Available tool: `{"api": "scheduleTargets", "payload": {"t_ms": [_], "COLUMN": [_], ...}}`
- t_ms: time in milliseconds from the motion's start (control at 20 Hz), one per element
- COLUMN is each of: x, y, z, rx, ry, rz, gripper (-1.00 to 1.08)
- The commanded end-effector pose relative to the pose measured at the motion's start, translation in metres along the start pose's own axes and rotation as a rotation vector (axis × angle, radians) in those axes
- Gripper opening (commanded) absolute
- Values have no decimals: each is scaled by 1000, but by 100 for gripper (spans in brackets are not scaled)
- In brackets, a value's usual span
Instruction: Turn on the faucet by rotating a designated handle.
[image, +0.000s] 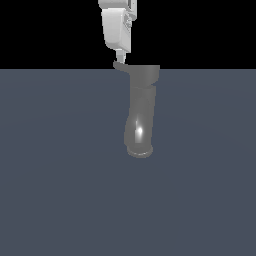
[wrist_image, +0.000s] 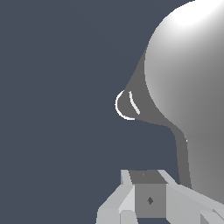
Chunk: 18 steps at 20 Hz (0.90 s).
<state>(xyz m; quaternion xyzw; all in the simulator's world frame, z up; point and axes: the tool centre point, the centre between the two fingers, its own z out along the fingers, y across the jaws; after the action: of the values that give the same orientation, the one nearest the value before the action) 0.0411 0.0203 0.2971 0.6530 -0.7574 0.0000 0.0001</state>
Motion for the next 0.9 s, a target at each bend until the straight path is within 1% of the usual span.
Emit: {"api": "scheduleTargets", "payload": {"t_ms": [0,600,650,700,850], "x": [-2,-13,-13,-13,-9], "y": [8,46,46,40,48], "z": [0,0,0,0,0], "rx": [0,0,0,7,6], "ry": [0,0,0,-3,-3], "rz": [0,0,0,0,0], "gripper": [-100,-100,-100,-100,-100]}}
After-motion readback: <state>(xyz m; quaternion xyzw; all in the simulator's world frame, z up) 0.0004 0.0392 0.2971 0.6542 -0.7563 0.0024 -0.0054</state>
